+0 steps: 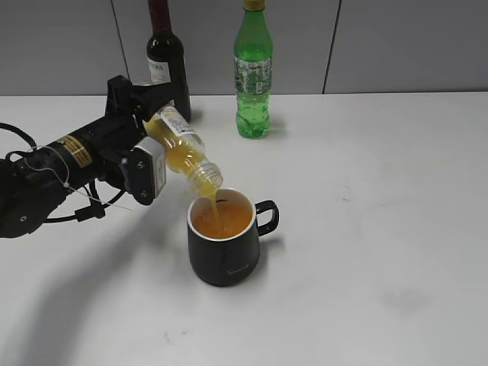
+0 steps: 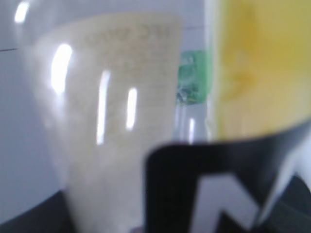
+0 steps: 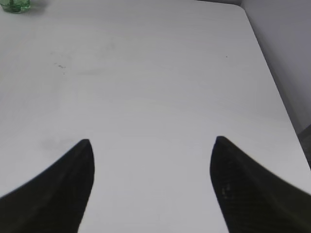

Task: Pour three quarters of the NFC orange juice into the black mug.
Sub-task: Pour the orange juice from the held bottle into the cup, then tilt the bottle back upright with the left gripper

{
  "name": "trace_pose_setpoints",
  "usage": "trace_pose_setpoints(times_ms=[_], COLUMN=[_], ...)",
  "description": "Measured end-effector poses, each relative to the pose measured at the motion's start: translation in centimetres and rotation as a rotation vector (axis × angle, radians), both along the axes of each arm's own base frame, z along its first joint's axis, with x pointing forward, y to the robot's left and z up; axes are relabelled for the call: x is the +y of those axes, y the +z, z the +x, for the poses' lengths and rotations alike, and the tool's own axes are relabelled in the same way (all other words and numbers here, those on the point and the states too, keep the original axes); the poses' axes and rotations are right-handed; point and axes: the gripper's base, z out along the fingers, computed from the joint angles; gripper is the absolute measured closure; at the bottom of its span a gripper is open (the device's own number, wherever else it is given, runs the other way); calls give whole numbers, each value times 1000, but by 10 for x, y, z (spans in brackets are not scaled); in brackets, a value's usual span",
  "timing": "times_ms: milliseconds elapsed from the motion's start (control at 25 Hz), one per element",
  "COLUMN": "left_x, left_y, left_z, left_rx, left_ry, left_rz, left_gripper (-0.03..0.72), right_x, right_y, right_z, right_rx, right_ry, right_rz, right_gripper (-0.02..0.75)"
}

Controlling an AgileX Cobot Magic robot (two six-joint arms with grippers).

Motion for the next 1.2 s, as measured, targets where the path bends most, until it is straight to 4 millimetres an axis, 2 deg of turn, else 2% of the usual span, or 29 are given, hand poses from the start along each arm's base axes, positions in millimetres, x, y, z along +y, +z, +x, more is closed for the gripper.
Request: trace_pose_setpoints(times_ms=[400, 680, 920, 1200], left_x=[0, 0, 0, 5], left_y=[0, 0, 0, 1], left_z=[0, 0, 0, 4], left_rx=[9, 122, 323, 617], left_ry=[0, -1, -2, 51], left_rz=[-14, -175, -458, -948], left_gripper=[216, 216, 216, 216], right_x=[0, 0, 0, 0], right_y=[0, 0, 0, 0], right_z=[0, 0, 0, 0], right_rx=[0, 0, 0, 0], right_ry=[0, 0, 0, 0], right_rz=[0, 0, 0, 0], right_gripper=[174, 174, 174, 174])
